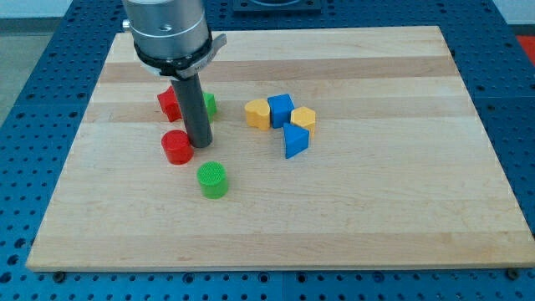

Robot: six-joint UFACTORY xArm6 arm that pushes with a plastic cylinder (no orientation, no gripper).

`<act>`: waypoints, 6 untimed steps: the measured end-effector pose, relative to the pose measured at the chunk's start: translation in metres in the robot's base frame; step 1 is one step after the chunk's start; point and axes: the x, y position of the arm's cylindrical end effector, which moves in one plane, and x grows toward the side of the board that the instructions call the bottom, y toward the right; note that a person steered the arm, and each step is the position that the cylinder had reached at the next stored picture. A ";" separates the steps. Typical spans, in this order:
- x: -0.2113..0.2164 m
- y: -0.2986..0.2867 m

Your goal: Move your hand towards the green circle

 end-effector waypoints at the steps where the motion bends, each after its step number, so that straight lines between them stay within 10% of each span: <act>1: 0.016 0.027; 6: 0.152 0.022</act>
